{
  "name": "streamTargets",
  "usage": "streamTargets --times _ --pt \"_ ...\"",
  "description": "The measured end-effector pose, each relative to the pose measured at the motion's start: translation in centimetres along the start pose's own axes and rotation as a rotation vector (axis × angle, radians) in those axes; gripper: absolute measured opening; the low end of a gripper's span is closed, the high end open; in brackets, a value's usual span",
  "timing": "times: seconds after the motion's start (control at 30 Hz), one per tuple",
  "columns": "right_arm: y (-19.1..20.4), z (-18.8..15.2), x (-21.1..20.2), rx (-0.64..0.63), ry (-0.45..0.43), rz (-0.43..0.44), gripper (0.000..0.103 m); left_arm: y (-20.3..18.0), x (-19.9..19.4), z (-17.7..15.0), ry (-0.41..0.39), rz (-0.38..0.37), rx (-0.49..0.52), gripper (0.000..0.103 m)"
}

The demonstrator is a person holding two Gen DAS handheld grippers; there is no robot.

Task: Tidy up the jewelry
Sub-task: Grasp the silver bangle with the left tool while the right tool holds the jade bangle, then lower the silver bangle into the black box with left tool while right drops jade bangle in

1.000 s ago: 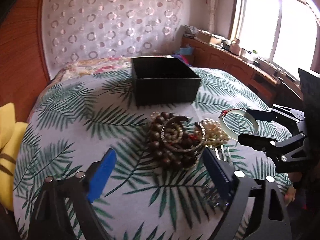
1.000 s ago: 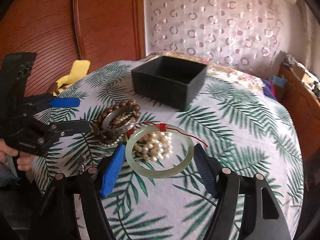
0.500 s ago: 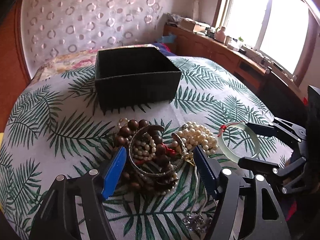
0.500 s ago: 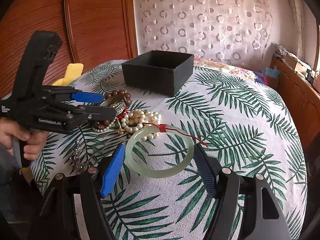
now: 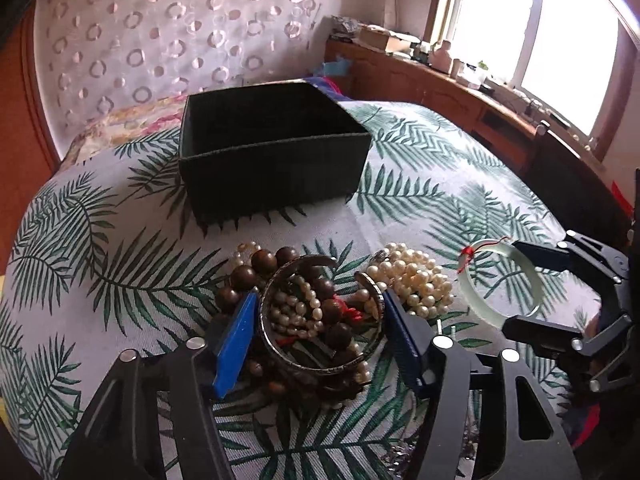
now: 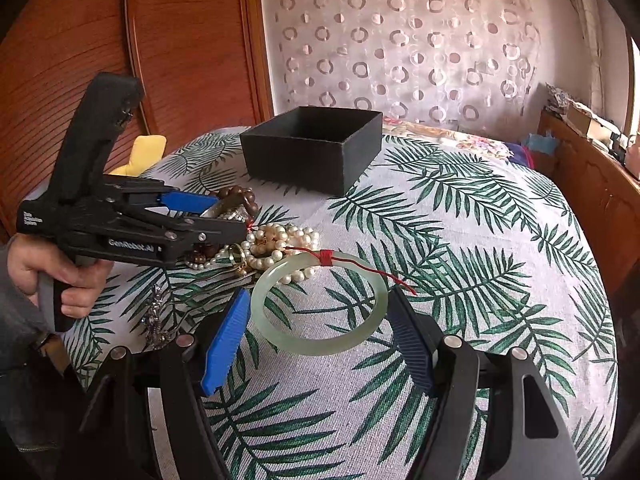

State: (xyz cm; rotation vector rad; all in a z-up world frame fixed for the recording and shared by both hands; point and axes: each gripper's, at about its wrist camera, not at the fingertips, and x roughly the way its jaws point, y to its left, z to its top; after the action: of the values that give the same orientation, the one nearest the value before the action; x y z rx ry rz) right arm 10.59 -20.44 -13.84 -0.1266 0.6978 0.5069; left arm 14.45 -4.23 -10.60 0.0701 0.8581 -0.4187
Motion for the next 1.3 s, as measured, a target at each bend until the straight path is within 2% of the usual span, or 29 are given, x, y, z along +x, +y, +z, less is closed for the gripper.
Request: streamTargets --times 0.27,0.6,0.73,0.87,1.13,1.3 --pt "-0.1 1.4 -0.4 -0.023 -0.018 -0.011 0.073 0.5 -2.0 0.8 -0.063 0.011 -0.009 0.058" --pt "-1.1 6.0 0.7 -0.077 -0.068 -0.064 0.073 2.0 -2.9 5.0 -0.122 0.047 -0.008 0.058" --pt "-1.3 7.5 1.5 -0.077 -0.077 -0.076 0.073 2.5 -2.3 6.5 -0.121 0.057 -0.007 0.058" --pt "-1.5 8.6 2.1 -0.079 -0.082 -0.08 0.073 3.2 -1.2 7.7 -0.113 0.036 -0.025 0.058" --pt "-1.7 10.2 3.4 -0.094 -0.07 -0.085 0.073 4.0 0.6 9.4 -0.089 0.068 -0.039 0.058" --pt "-1.6 11.0 4.2 -0.093 -0.066 -0.081 0.073 4.7 0.5 9.9 -0.109 0.073 -0.062 0.063"
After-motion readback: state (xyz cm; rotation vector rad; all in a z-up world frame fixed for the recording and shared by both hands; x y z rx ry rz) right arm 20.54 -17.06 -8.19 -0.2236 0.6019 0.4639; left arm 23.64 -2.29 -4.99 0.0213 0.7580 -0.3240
